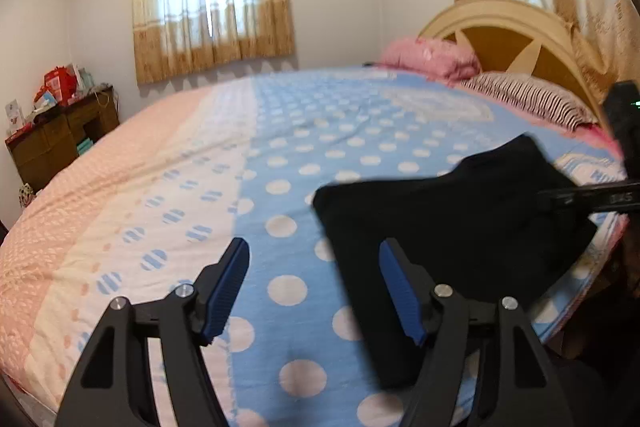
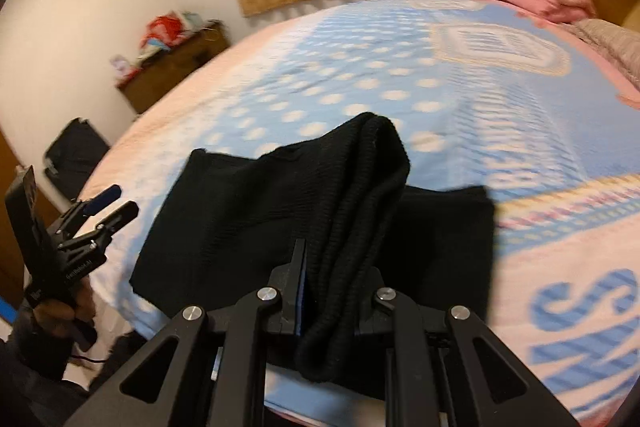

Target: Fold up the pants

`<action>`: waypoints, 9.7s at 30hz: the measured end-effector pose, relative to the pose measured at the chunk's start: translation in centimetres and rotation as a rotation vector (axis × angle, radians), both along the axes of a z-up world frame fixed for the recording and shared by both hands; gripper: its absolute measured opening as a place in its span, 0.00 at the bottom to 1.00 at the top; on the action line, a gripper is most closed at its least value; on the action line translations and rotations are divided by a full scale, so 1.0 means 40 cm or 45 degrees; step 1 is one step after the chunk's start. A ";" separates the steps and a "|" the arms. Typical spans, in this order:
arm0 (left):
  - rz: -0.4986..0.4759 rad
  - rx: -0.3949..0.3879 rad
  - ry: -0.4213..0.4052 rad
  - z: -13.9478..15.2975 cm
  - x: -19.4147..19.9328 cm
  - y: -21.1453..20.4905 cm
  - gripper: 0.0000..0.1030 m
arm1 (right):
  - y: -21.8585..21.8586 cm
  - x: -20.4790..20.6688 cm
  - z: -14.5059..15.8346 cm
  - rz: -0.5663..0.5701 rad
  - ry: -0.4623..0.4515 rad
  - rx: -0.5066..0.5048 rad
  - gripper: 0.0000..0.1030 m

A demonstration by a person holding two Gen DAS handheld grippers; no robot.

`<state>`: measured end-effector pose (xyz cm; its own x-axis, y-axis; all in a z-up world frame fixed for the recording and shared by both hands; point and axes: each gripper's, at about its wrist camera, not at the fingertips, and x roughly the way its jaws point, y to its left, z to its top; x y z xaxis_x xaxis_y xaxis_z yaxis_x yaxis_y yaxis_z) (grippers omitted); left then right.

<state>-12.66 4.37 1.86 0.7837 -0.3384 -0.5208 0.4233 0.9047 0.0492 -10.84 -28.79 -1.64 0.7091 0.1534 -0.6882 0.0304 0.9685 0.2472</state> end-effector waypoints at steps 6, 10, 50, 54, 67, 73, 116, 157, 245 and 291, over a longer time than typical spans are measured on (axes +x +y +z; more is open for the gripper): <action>-0.023 0.028 0.121 -0.039 0.029 -0.076 0.68 | -0.047 -0.010 -0.068 -0.045 0.047 -0.006 0.17; -0.037 0.001 0.200 -0.059 0.037 -0.112 0.69 | -0.073 -0.036 -0.069 -0.043 0.032 0.010 0.29; 0.142 -0.010 0.329 -0.113 0.051 -0.063 0.83 | 0.284 0.223 -0.023 0.452 -0.057 -0.067 0.00; 0.150 -0.037 0.390 -0.142 0.039 -0.064 0.83 | 0.364 0.346 -0.088 0.513 -0.003 -0.109 0.00; 0.066 -0.053 0.364 -0.090 0.069 -0.052 0.85 | 0.057 0.123 0.066 0.047 -0.226 0.080 0.04; 0.041 -0.079 0.301 -0.079 0.119 -0.097 0.88 | -0.161 -0.106 0.051 -0.478 -0.208 0.062 0.65; 0.065 -0.121 0.517 -0.120 0.081 -0.174 0.57 | 0.012 -0.127 -0.100 -0.362 -0.075 -0.176 0.38; 0.525 -0.217 0.244 0.026 0.138 0.187 0.16 | 0.483 0.148 0.131 0.223 -0.424 -0.330 0.31; 0.991 0.044 0.100 -0.001 0.016 0.334 1.00 | 0.626 0.072 0.112 0.203 -0.503 -0.058 0.62; 0.978 0.063 0.099 0.000 0.015 0.311 1.00 | 0.601 0.063 0.111 0.170 -0.504 -0.033 0.63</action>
<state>-12.06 16.81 1.85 0.7499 0.3106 -0.5841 -0.3185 0.9434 0.0927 -8.34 -4.76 2.81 0.8946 0.2482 -0.3716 -0.1884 0.9635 0.1901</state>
